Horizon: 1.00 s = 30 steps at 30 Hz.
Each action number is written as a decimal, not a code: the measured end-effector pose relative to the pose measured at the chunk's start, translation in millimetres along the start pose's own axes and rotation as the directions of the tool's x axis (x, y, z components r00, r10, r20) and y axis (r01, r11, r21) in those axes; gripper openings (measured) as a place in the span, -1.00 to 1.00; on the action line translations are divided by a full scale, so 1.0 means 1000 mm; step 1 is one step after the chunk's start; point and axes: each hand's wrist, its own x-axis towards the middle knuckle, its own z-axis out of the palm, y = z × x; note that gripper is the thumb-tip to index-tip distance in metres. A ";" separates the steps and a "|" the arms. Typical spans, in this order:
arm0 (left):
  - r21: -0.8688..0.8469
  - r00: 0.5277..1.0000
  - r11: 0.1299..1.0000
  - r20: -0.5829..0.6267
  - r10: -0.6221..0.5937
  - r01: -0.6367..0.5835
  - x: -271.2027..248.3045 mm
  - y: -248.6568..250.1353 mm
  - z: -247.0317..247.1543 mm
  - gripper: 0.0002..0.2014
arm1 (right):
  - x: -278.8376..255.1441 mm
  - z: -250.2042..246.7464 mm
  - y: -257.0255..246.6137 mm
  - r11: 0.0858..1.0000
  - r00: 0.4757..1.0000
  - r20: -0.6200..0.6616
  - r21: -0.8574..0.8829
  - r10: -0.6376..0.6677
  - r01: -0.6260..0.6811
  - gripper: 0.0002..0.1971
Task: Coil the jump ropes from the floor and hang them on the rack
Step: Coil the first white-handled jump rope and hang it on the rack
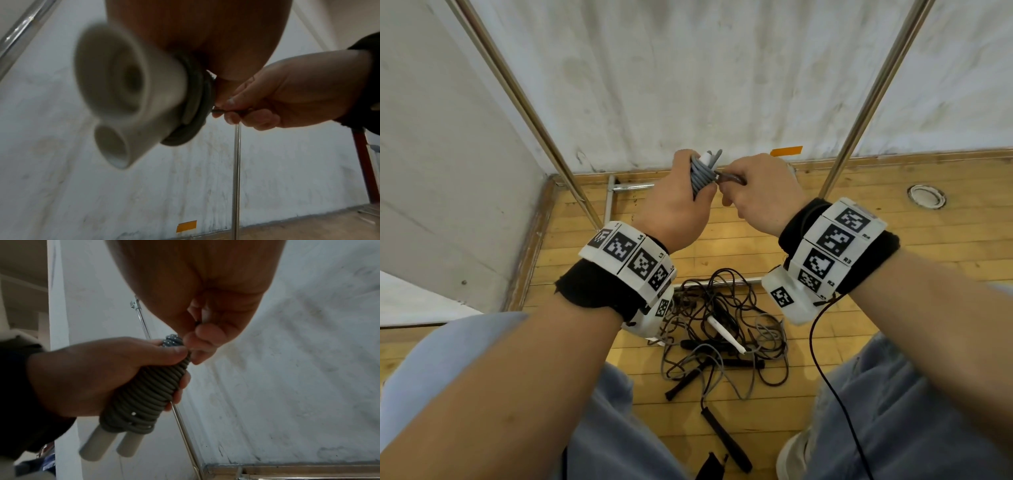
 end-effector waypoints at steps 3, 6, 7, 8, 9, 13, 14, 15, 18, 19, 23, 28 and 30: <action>-0.037 0.996 0.999 0.085 -0.011 0.014 -0.005 0.003 0.001 -0.53 | -0.002 0.000 0.001 0.999 1.000 0.006 -0.049 -0.023 0.023 -0.77; -0.076 0.990 0.997 0.143 0.006 0.005 -0.011 0.005 0.002 -0.59 | -0.005 0.000 0.001 0.996 0.998 0.027 -0.078 -0.048 0.050 -0.77; -0.090 0.989 0.996 0.146 0.015 -0.002 -0.011 0.006 0.001 -0.63 | -0.006 -0.001 0.001 0.996 0.998 0.030 -0.070 -0.054 0.056 -0.77; -0.111 0.990 0.994 0.140 0.014 0.002 -0.011 0.007 -0.001 -0.67 | -0.007 -0.001 0.001 0.996 0.998 0.026 -0.057 -0.061 0.063 -0.78; -0.143 0.992 0.990 0.126 0.007 0.011 -0.011 0.007 -0.003 -0.70 | -0.007 -0.001 0.001 0.997 0.998 0.017 -0.042 -0.068 0.068 -0.79; -0.331 0.998 0.942 0.059 -0.037 0.055 -0.011 0.012 -0.006 -0.75 | -0.004 -0.003 0.003 0.996 0.997 -0.020 0.042 -0.079 0.080 -0.77; -0.368 0.997 0.927 0.056 -0.051 0.069 -0.012 0.013 -0.005 -0.76 | -0.004 -0.004 0.003 0.995 0.997 -0.026 0.057 -0.079 0.080 -0.76; -0.397 0.996 0.914 0.058 -0.061 0.079 -0.012 0.014 -0.004 -0.77 | -0.004 -0.003 0.004 0.995 0.996 -0.030 0.061 -0.082 0.083 -0.75; -0.439 0.998 0.897 0.007 -0.061 0.058 -0.013 0.020 -0.001 -0.84 | -0.005 0.005 0.004 0.992 0.991 -0.038 -0.003 -0.125 0.125 -0.76; -0.450 0.997 0.892 -0.037 -0.070 0.046 -0.013 0.022 -0.002 -0.82 | -0.006 0.008 0.004 0.988 0.988 -0.034 -0.029 -0.152 0.151 -0.77; -0.562 0.984 0.825 -0.111 -0.136 0.051 -0.008 0.022 -0.004 -0.71 | -0.005 0.017 0.005 0.977 0.977 -0.046 -0.065 -0.206 0.203 -0.78; -0.658 0.992 0.751 -0.053 -0.116 0.053 -0.010 0.016 -0.007 -0.77 | -0.002 0.016 0.006 0.985 0.985 -0.063 0.053 -0.159 0.163 -0.78; -0.679 0.994 0.732 -0.040 -0.097 0.044 -0.010 0.016 -0.008 -0.78 | -0.001 0.015 0.006 0.986 0.989 -0.069 0.098 -0.128 0.134 -0.78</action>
